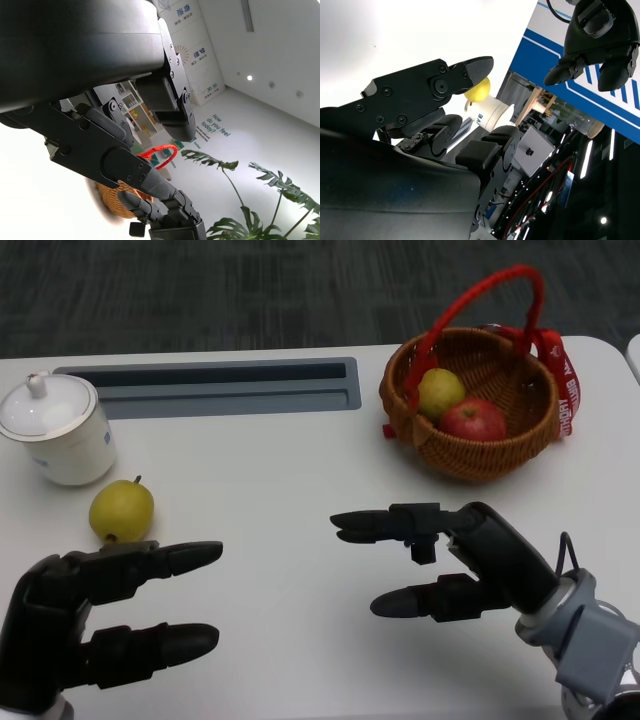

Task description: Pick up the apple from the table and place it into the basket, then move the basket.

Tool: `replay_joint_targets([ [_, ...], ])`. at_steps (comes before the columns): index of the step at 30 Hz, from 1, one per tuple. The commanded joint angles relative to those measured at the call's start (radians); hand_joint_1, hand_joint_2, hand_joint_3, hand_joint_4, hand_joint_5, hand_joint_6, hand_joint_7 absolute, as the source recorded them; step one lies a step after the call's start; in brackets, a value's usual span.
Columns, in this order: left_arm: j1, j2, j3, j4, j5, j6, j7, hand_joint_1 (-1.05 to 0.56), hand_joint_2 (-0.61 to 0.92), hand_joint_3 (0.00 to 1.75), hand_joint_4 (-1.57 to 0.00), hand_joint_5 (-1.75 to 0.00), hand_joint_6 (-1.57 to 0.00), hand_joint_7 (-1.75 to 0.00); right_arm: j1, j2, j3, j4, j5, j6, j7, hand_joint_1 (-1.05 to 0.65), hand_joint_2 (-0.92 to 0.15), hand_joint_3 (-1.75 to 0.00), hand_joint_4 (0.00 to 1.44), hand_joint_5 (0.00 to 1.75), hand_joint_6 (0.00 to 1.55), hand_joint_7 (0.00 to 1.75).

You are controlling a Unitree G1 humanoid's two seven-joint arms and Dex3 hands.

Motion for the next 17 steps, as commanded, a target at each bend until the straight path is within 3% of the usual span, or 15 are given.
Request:
replay_joint_targets([
  [1, 0.001, 0.017, 0.017, -0.015, 0.01, 0.008, 0.006, -0.51, 0.72, 0.0, -1.13, -0.02, -1.02, -0.01, 0.014, 0.002, -0.004, 0.0, -0.005, -0.01, -0.016, -0.32, -0.81, 0.0, 0.83, 0.01, 0.77, 0.02],
  [17, -0.004, 0.012, 0.024, -0.015, 0.016, 0.015, 0.004, -0.48, 0.72, 0.0, -1.14, -0.02, -1.04, -0.01, 0.04, 0.009, -0.013, -0.013, 0.055, -0.005, 0.052, -0.31, -0.8, 0.0, 0.84, 0.0, 0.77, 0.0],
])
